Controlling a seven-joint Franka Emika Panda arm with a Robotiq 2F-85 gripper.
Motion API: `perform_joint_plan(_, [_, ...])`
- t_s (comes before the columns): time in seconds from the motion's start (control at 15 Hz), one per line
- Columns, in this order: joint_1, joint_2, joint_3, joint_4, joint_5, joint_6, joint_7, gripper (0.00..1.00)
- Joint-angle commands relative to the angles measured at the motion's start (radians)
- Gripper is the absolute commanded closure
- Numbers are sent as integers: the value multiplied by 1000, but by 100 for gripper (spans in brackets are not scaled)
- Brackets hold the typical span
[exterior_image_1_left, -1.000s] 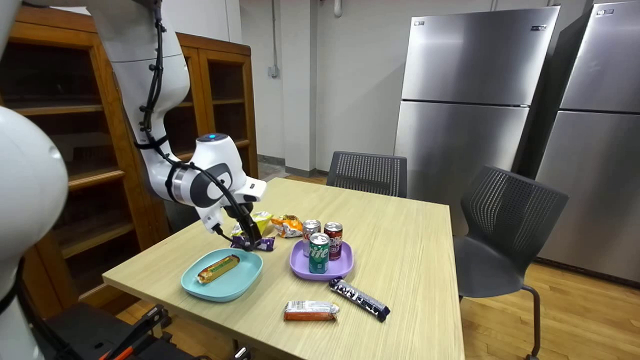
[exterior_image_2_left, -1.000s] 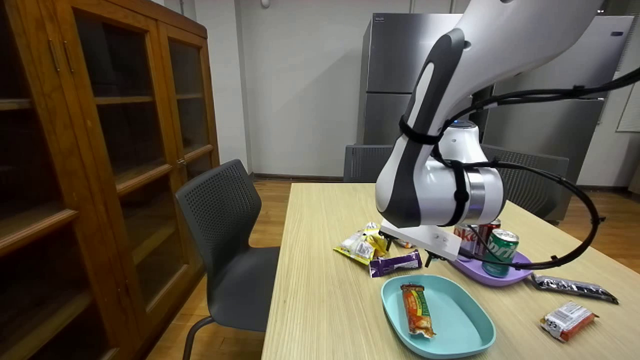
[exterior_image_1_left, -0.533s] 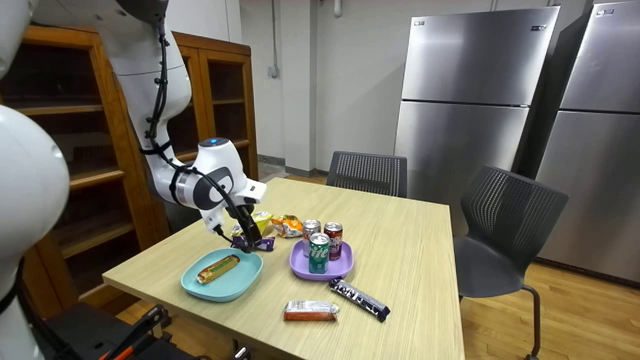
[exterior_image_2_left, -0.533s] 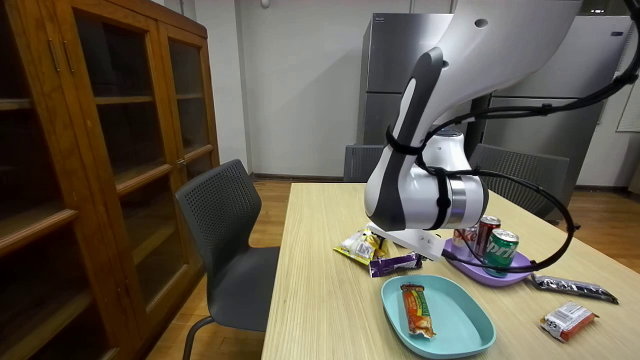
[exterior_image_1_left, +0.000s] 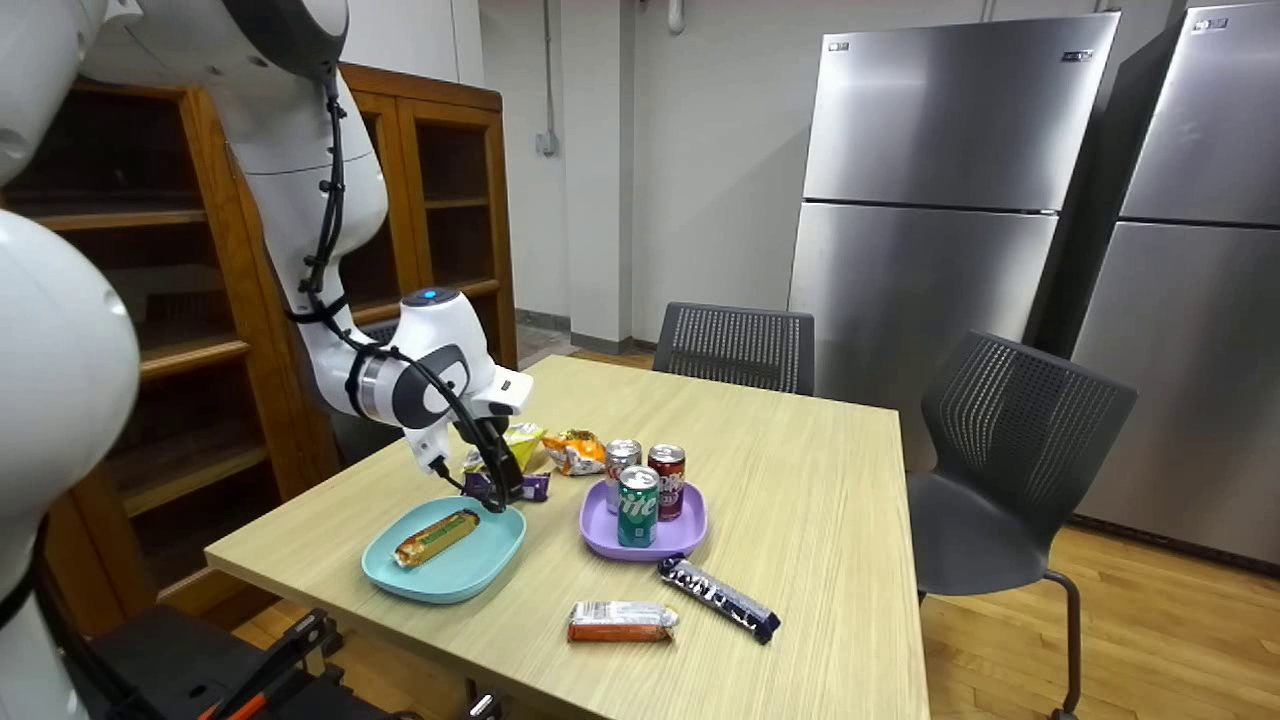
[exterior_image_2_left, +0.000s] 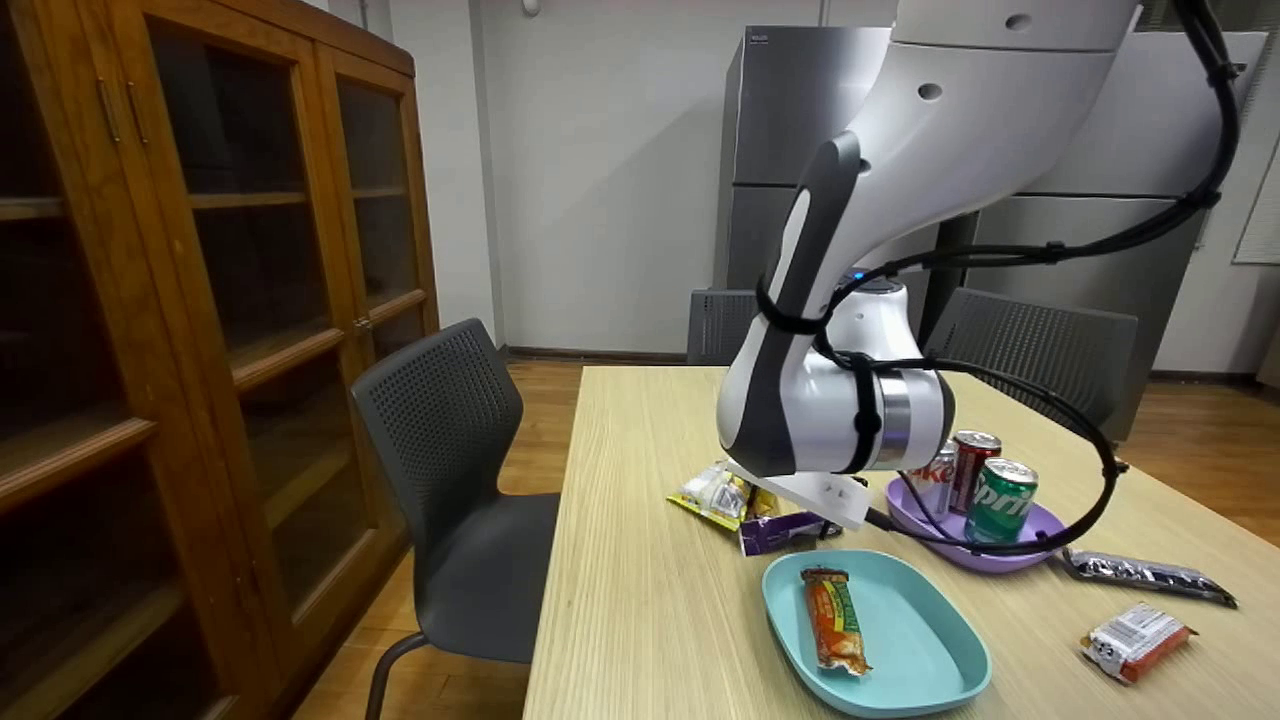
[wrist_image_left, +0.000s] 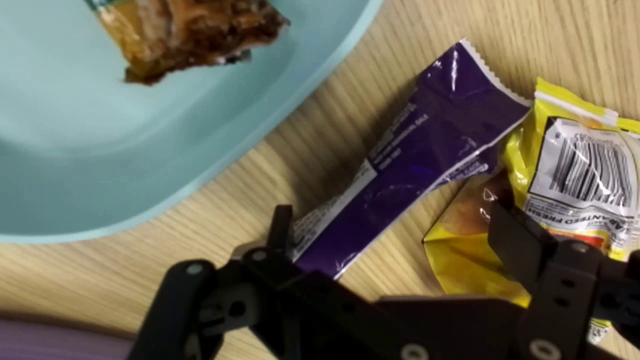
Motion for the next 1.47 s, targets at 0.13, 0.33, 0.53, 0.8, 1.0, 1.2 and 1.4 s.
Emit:
perform_joint_plan(0.13, [19,33,-11,47,24,-25,17,25])
perform_joint_plan(0.33, [14,15,-5,35,23,-13,11,42])
perform_joint_plan(0.53, [8,-31,8,-6,19,11,-3,65])
perform_joint_plan(0.8, [9,-114,17,-79,18,47,-22,97])
perform_joint_plan(1.0, [39,-167,-2,-131,23,53,-27,100])
perform_joint_plan(1.2, [37,-187,15,-155,21,42,-24,100])
perform_joint_plan(1.4, [21,-189,37,-166,16,37,-26,74])
